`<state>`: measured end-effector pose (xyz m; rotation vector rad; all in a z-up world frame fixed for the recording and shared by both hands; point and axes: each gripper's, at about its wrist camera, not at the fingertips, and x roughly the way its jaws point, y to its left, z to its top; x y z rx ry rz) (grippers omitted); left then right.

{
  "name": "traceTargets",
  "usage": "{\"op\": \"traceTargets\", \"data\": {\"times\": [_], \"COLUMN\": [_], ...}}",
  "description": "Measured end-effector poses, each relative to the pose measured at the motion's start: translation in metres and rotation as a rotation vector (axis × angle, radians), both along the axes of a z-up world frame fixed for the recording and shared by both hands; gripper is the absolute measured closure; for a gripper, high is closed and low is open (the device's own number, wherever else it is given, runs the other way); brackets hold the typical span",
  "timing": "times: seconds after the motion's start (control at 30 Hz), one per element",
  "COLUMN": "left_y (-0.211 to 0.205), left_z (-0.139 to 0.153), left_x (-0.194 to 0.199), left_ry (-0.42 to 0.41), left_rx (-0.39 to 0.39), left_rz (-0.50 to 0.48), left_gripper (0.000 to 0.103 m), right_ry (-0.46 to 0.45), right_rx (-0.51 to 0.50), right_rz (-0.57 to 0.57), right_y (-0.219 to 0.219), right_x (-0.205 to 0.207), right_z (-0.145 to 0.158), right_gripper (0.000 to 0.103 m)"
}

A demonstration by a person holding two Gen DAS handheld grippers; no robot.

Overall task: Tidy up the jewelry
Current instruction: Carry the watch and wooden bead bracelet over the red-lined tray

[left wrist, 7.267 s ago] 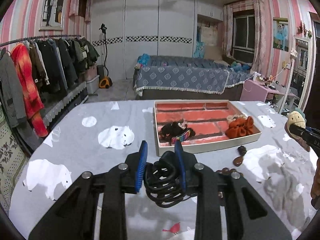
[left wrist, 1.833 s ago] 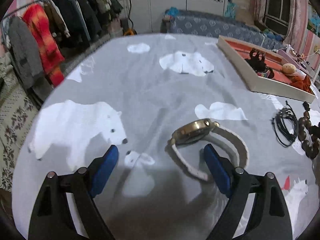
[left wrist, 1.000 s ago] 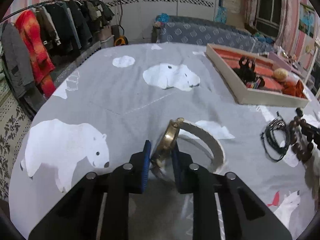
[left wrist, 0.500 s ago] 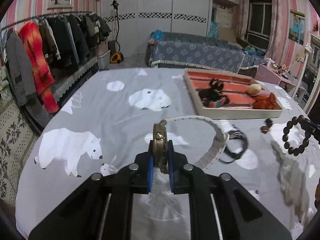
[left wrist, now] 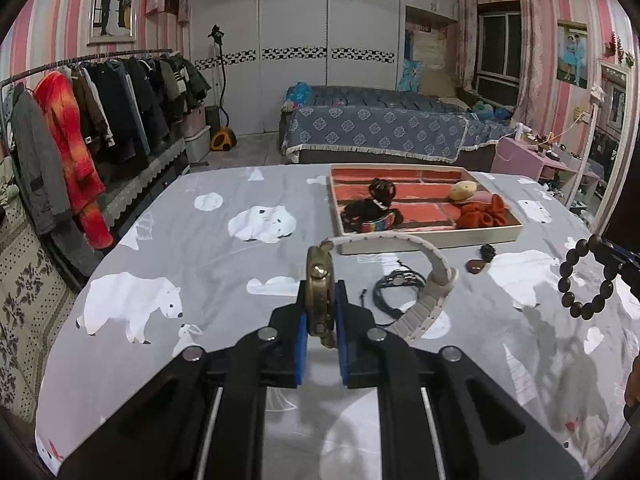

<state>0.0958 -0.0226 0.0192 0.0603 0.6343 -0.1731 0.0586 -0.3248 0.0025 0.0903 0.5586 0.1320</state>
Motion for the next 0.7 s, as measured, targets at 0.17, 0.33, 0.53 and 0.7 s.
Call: {"op": "traceTargets", "data": {"times": [0.17, 0.33, 0.53, 0.7], "left_y": [-0.011, -0.016, -0.017, -0.019], "left_z": [0.003, 0.005, 0.005, 0.003], "left_x": [-0.005, -0.004, -0.002, 0.004], "left_ry": [-0.006, -0.014, -0.01, -0.004], "left_rx": [0.008, 0.002, 0.002, 0.002], "left_rz": [-0.026, -0.029, -0.032, -0.037], "left_gripper": [0.091, 0.091, 0.091, 0.091], "right_ry": [-0.013, -0.021, -0.023, -0.018], "right_rx": [0.006, 0.006, 0.008, 0.01], "right_rz": [-0.02, -0.023, -0.026, -0.021], "right_y": [-0.012, -0.015, -0.016, -0.016], "right_x": [-0.012, -0.017, -0.018, -0.015], "right_z": [0.005, 0.007, 0.008, 0.009], "right_gripper": [0.083, 0.083, 0.083, 0.083]}}
